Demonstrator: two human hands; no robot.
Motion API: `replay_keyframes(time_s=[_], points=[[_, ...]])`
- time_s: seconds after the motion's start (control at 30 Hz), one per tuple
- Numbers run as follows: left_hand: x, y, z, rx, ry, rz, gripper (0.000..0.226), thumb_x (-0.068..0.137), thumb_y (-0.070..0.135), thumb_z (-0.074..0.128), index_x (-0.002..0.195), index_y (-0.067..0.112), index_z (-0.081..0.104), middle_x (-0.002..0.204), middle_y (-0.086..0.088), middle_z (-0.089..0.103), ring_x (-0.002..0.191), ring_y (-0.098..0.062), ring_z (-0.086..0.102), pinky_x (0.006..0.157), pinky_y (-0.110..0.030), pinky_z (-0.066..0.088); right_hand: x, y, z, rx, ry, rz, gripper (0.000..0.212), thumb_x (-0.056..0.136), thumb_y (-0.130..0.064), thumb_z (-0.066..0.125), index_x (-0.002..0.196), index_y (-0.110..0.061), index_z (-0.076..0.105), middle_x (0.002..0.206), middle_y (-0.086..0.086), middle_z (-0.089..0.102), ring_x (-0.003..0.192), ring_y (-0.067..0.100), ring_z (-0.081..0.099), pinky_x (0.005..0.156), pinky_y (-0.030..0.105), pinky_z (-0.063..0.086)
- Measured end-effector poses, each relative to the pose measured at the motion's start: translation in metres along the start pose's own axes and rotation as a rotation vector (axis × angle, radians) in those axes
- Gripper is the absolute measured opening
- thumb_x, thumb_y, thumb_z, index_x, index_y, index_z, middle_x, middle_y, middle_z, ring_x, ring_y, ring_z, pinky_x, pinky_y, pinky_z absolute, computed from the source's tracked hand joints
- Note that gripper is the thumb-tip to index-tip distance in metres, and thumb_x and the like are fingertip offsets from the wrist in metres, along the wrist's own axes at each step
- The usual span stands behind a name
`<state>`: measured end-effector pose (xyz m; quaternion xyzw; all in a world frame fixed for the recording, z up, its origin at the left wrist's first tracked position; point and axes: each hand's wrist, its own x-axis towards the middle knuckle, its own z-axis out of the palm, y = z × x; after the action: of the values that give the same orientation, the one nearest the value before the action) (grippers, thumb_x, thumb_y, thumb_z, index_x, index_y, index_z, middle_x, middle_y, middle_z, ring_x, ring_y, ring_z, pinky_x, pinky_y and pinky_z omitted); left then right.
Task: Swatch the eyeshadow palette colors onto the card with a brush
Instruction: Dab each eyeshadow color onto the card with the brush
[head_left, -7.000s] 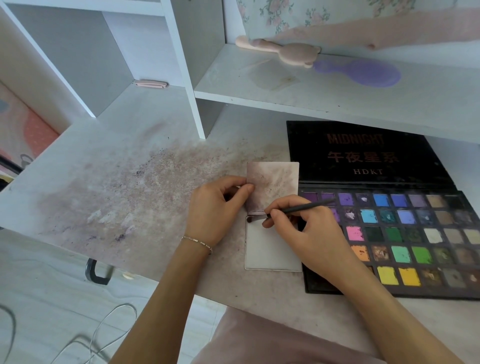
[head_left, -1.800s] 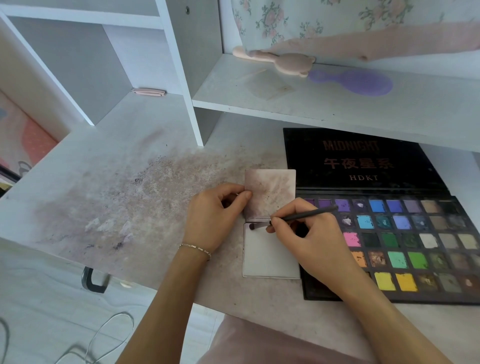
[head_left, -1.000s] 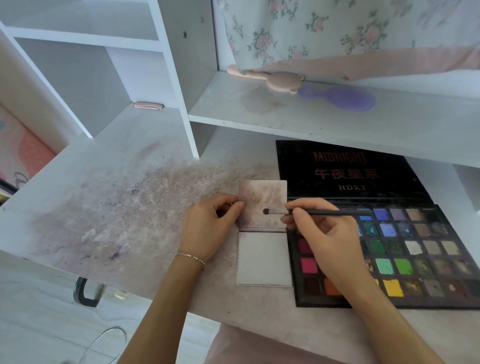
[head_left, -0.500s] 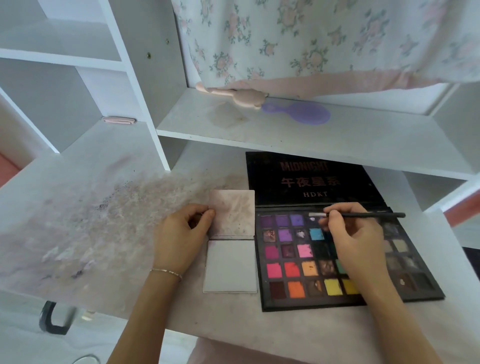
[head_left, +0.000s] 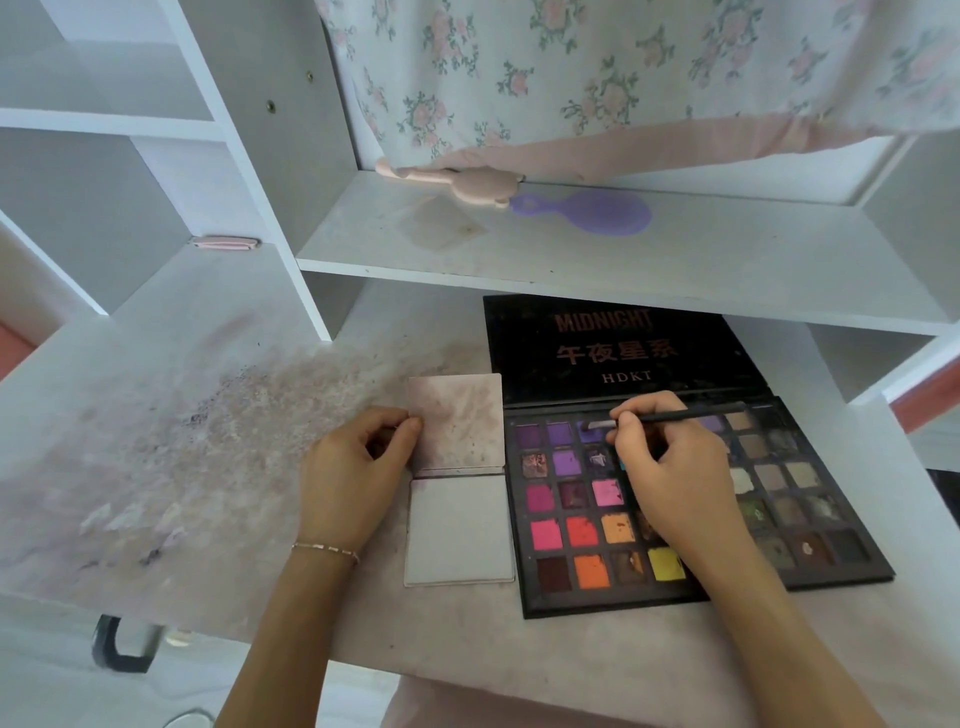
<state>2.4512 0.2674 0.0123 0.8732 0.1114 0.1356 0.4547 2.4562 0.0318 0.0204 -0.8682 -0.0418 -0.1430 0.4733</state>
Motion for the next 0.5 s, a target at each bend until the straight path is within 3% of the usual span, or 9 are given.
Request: replay_keyframes(time_s=[0.2, 0.5], points=[[0.0001, -0.0017, -0.0001, 0.004, 0.006, 0.011, 0.007, 0.082, 0.020, 0.064, 0.078, 0.022, 0.070, 0.074, 0.005, 0.068, 0.074, -0.014, 0.063, 0.073, -0.030, 0.049, 0.0002, -0.0009, -0.0002, -0.033, -0.005, -0.019, 0.029, 0.087, -0.010, 0.050, 0.072, -0.033, 0.045, 0.061, -0.007, 0.055, 0.069, 0.005, 0.054, 0.051, 0.008, 0.041], [0.0008, -0.0025, 0.0005, 0.012, 0.015, 0.020, 0.008, 0.081, 0.022, 0.064, 0.076, 0.025, 0.069, 0.069, 0.011, 0.065, 0.070, -0.004, 0.060, 0.067, -0.019, 0.046, 0.0003, -0.0040, -0.0003, -0.018, -0.010, -0.014, 0.029, 0.086, -0.009, 0.050, 0.071, -0.033, 0.045, 0.060, -0.009, 0.054, 0.065, 0.000, 0.054, 0.050, 0.007, 0.040]])
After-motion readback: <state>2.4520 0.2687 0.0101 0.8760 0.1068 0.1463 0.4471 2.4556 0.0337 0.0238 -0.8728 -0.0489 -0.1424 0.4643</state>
